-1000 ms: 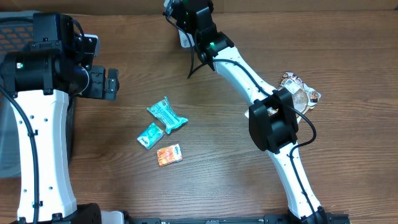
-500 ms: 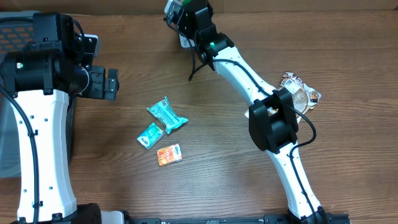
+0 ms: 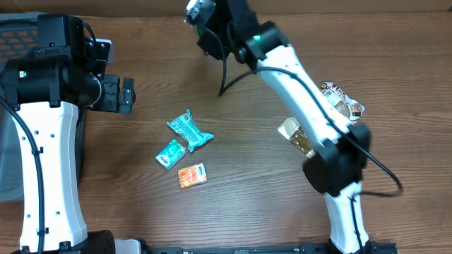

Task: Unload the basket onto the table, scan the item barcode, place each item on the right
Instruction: 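Carry the jar right and set it beside the bean bag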

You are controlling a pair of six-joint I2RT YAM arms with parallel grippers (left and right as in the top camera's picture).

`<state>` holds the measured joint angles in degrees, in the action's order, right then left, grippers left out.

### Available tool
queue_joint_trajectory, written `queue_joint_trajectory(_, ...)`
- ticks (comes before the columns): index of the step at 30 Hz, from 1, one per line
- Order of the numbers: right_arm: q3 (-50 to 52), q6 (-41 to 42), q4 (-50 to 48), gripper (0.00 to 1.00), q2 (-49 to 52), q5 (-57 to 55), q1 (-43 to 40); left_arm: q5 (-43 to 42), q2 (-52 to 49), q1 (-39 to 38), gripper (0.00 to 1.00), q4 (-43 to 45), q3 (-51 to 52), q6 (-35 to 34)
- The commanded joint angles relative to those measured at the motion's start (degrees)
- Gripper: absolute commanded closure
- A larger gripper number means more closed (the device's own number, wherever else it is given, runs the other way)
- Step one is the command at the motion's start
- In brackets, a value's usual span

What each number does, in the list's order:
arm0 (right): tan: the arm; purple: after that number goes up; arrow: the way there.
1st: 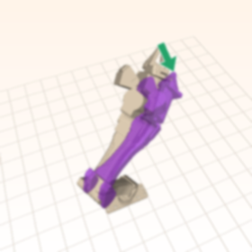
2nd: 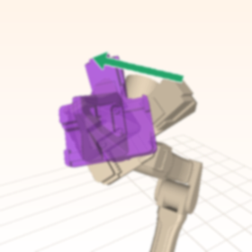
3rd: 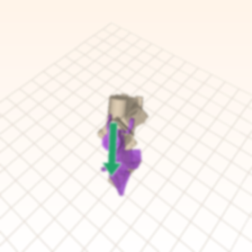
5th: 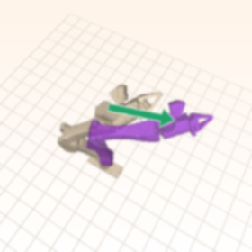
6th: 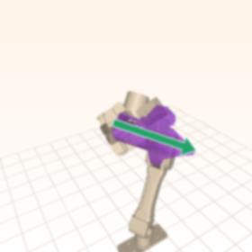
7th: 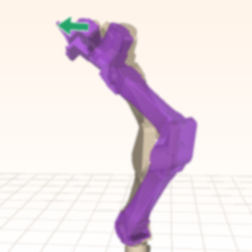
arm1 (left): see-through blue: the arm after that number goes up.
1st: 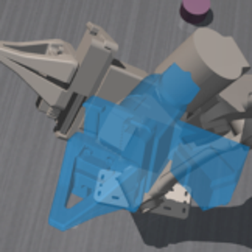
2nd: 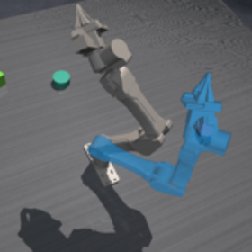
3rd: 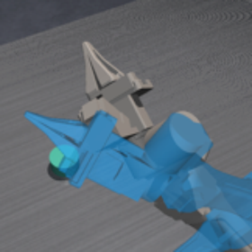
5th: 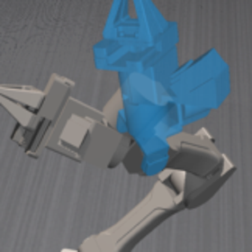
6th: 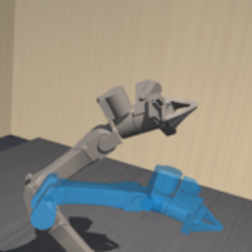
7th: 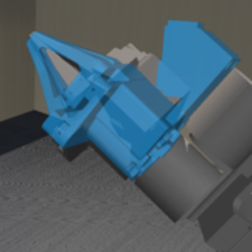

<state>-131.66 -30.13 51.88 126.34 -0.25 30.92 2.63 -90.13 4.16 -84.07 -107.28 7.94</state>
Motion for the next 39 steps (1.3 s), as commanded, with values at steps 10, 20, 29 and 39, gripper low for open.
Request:
queue_joint_trajectory(10, 2.2, 28.3, 31.1, 0.85, -2.7, 1.7, -2.7, 0.1, -0.2, -0.1, 0.0, 0.1, -0.5, 0.6)
queue_joint_trajectory(20, 20.9, 44.1, 17.9, 0.85, -2.7, -2.0, -17.2, 0.1, -0.2, -0.1, 0.01, 0.1, -0.5, 0.6)
queue_joint_trajectory(29, 28.0, 47.9, 12.2, 0.83, -2.7, -1.6, -25.0, 0.1, -0.2, -0.1, 0.0, 0.1, -0.5, 0.6)
queue_joint_trajectory(39, 27.9, 48.0, 17.7, 0.73, -2.7, -4.3, -28.2, 0.1, -0.2, -0.1, 0.01, 0.1, -0.5, 0.6)
